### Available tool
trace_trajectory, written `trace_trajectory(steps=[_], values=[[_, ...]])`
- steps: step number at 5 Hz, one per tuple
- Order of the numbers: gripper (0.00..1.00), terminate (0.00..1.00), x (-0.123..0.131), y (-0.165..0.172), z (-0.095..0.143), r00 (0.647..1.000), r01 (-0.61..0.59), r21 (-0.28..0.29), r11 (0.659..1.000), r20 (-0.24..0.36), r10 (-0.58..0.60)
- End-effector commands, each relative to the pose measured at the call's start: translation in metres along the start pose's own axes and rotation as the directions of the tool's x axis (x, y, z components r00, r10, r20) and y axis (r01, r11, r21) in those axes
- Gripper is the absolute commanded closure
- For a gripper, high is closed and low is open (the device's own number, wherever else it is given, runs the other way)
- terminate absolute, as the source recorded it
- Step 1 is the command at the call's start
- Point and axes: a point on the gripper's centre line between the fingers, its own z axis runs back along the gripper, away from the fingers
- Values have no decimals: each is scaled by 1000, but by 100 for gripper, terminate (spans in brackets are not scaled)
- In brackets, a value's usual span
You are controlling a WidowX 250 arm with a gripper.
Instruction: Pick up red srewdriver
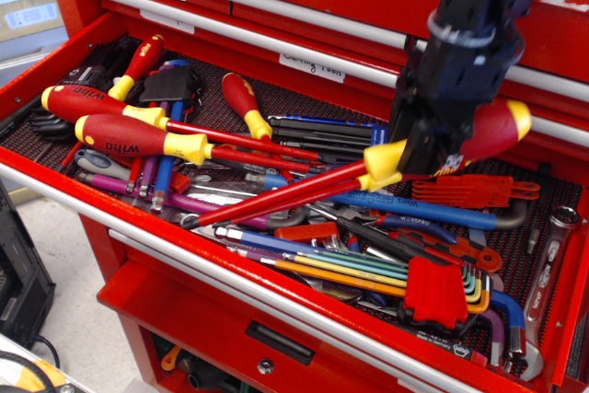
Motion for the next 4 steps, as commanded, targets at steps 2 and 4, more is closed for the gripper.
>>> trace_trajectory(steps=[2, 4], values=[[100, 0, -8, 3, 100, 996, 18, 96, 995, -92, -9], [100, 0, -19, 7, 136, 986, 23, 129, 991, -168, -1]])
